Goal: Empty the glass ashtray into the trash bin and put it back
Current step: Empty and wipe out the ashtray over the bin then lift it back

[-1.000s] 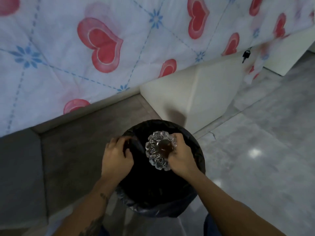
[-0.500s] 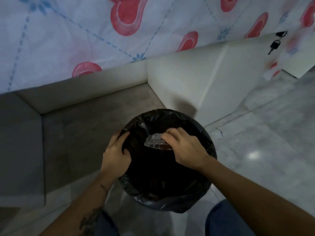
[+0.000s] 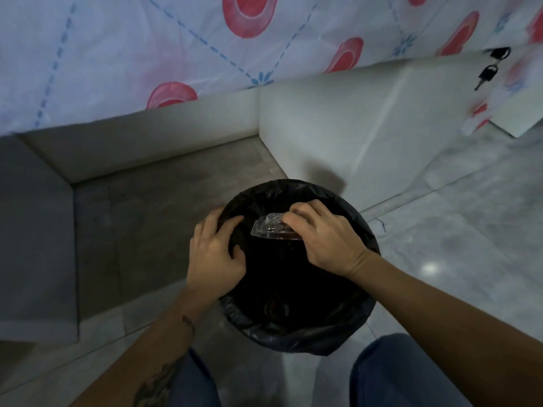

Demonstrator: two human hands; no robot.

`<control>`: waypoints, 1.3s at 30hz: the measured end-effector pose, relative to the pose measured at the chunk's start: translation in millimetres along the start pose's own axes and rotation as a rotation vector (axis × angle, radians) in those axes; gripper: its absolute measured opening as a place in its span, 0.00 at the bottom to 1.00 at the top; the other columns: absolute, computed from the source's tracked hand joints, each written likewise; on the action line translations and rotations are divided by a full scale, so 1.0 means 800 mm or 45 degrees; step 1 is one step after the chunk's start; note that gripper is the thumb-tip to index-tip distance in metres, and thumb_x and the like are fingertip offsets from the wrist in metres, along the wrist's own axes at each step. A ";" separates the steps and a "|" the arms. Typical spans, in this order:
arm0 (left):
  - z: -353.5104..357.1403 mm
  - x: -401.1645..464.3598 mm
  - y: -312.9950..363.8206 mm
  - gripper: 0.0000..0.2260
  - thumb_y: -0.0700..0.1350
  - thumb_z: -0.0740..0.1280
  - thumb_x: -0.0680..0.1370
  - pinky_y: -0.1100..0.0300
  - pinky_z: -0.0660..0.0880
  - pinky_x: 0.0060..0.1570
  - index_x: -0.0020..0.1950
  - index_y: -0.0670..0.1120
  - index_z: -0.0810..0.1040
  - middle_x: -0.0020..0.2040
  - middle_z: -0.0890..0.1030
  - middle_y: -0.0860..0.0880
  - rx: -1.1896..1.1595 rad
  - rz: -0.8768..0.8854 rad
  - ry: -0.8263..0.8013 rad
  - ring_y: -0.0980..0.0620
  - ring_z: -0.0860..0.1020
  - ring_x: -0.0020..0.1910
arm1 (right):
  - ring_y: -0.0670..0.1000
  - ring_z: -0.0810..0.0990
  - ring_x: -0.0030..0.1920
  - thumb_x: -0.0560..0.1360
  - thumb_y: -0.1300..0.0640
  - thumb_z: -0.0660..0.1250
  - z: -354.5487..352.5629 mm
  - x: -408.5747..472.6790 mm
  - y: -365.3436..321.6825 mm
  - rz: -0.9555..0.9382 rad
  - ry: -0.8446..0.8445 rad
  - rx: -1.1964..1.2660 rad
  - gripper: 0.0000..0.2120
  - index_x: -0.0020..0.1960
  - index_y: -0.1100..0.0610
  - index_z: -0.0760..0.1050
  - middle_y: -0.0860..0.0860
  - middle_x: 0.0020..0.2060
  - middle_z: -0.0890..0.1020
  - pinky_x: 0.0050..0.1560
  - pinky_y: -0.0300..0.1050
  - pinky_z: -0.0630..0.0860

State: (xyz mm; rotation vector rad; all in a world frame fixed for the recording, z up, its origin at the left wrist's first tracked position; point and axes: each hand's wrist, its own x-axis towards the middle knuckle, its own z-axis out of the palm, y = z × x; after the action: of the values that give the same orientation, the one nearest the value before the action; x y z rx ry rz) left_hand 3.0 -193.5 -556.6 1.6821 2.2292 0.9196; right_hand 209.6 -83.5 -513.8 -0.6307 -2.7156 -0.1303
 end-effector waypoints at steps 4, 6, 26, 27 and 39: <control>-0.008 0.016 0.035 0.25 0.47 0.68 0.72 0.46 0.76 0.61 0.70 0.48 0.76 0.63 0.80 0.46 -0.069 0.075 -0.101 0.43 0.78 0.61 | 0.60 0.79 0.50 0.67 0.65 0.70 -0.002 0.000 -0.001 0.018 0.031 -0.004 0.27 0.63 0.55 0.67 0.58 0.55 0.80 0.25 0.51 0.79; -0.007 0.025 0.046 0.21 0.48 0.67 0.76 0.49 0.78 0.56 0.70 0.50 0.75 0.58 0.83 0.46 -0.093 0.029 -0.191 0.43 0.81 0.57 | 0.60 0.79 0.51 0.67 0.65 0.70 -0.002 0.000 -0.004 0.038 0.044 -0.002 0.26 0.63 0.55 0.67 0.58 0.55 0.80 0.25 0.51 0.79; -0.003 0.000 0.018 0.25 0.36 0.69 0.74 0.47 0.80 0.57 0.71 0.45 0.73 0.65 0.78 0.46 -0.187 0.467 -0.112 0.47 0.80 0.61 | 0.56 0.70 0.67 0.72 0.59 0.70 0.007 -0.029 -0.026 0.450 -0.242 0.537 0.30 0.71 0.49 0.63 0.51 0.70 0.65 0.61 0.56 0.78; -0.003 -0.002 0.019 0.25 0.37 0.69 0.74 0.47 0.81 0.56 0.70 0.46 0.72 0.67 0.77 0.47 -0.159 0.488 -0.106 0.47 0.80 0.62 | 0.57 0.68 0.70 0.73 0.54 0.68 0.007 -0.031 -0.028 0.396 -0.203 0.475 0.29 0.72 0.50 0.63 0.53 0.71 0.64 0.60 0.58 0.79; -0.018 0.002 0.018 0.28 0.37 0.76 0.67 0.54 0.82 0.56 0.66 0.44 0.74 0.69 0.78 0.44 0.148 0.724 -0.161 0.45 0.81 0.62 | 0.62 0.70 0.68 0.75 0.49 0.67 0.014 -0.039 -0.024 0.199 -0.042 0.221 0.25 0.69 0.56 0.69 0.59 0.69 0.67 0.46 0.56 0.85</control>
State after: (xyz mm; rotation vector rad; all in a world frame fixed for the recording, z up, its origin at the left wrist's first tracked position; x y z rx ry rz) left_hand 6.7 -195.0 -536.4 2.4169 1.7750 0.7652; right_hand 224.3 -111.4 -535.7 -0.7953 -2.6584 0.1543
